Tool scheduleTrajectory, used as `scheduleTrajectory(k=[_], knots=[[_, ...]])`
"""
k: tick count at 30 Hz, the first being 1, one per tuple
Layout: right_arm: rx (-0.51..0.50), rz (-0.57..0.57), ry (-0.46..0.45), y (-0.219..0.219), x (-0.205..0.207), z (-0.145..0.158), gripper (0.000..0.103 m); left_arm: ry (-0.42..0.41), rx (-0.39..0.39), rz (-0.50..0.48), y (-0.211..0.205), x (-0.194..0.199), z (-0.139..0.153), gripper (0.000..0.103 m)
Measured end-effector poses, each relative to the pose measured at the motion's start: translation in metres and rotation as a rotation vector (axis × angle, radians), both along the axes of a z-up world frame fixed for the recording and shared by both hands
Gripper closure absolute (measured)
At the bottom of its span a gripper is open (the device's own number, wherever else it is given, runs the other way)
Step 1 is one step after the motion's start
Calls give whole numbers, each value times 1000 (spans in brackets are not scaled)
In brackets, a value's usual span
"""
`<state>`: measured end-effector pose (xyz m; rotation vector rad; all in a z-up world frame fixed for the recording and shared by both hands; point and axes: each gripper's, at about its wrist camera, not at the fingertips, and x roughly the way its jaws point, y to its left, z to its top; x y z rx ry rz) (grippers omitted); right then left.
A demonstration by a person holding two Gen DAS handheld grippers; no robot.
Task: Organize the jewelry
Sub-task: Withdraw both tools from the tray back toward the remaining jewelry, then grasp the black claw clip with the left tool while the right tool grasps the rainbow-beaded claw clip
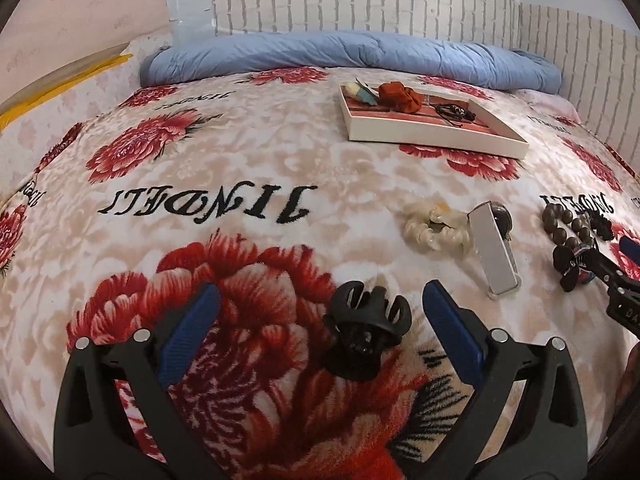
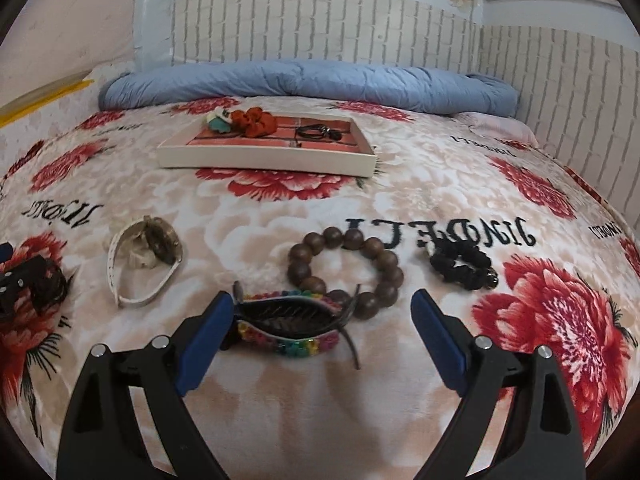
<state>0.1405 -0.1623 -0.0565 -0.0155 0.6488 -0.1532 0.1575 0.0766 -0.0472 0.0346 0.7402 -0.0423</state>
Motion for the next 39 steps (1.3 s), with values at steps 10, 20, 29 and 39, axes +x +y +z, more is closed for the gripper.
scheduleTrajectory(k=[10,20,29,39], knots=[[-9,17,58,9,12,-9,9,74,-13,-21,-4,11,-15,5],[22,6,131,6,25,-20,9,144,-42,-21,0,21,-28,5],[27,21,140,8,26,-21,23,146,-32,-31,-3,23,-28,8],[74,37,107,3,19,-18,26,122,-37,-49,-4,19,-25,31]])
